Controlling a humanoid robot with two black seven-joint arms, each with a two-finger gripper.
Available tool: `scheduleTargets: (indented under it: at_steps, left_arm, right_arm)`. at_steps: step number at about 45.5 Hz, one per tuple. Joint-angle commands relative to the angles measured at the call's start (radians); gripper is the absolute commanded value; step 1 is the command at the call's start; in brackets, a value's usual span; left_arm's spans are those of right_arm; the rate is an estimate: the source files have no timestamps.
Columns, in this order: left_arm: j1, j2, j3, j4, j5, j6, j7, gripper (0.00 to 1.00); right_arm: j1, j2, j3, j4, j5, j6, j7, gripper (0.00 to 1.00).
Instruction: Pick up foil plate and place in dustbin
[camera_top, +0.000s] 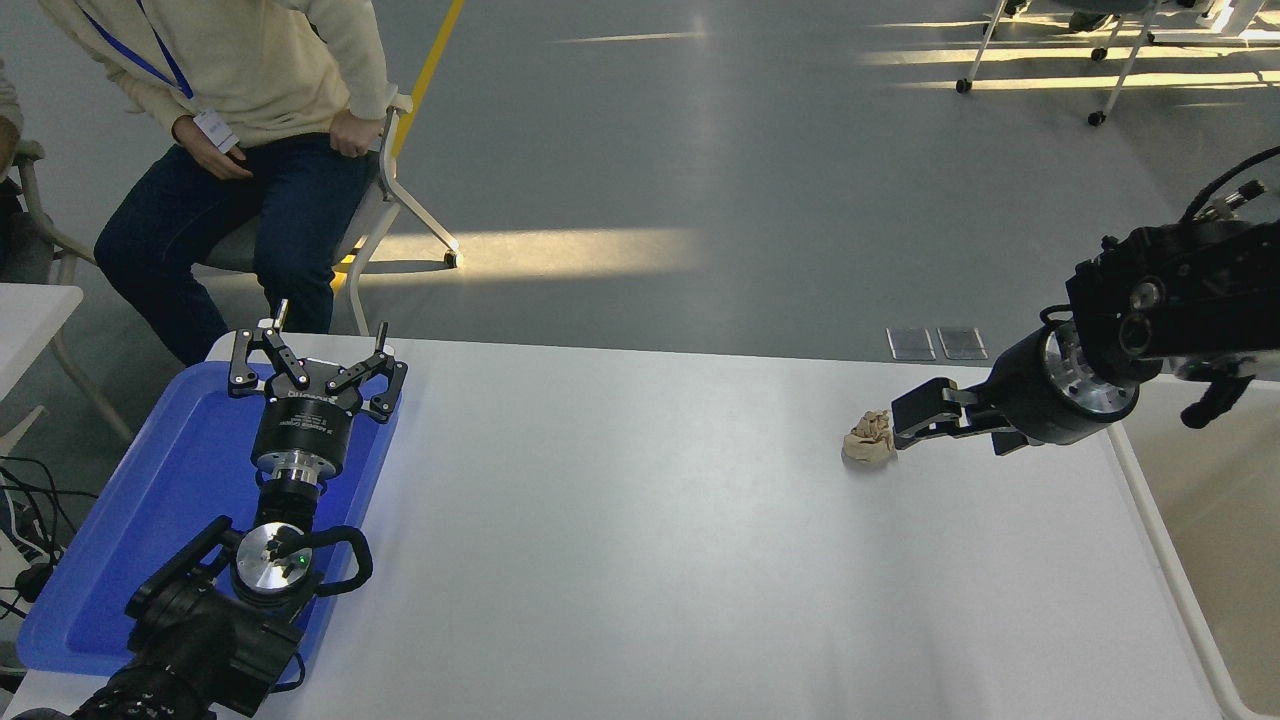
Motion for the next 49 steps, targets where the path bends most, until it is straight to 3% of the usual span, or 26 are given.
scheduleTargets:
  at_steps: [1, 21, 49]
  left_arm:
    - [0.001, 0.000, 0.000, 0.000, 0.000, 0.000, 0.000, 1.00]
    - [0.001, 0.000, 0.000, 0.000, 0.000, 0.000, -0.002, 1.00]
    - [0.001, 0.000, 0.000, 0.002, -0.002, 0.000, -0.003, 1.00]
  right_arm:
    - [0.047, 0.002, 0.027, 0.013, 0.075, 0.081, 0.002, 1.00]
    - [0.162, -0.036, 0.036, 0.015, 0.074, 0.299, 0.009, 1.00]
    - [0.176, -0.042, 0.048, 0.010, 0.075, 0.333, 0.044, 1.00]
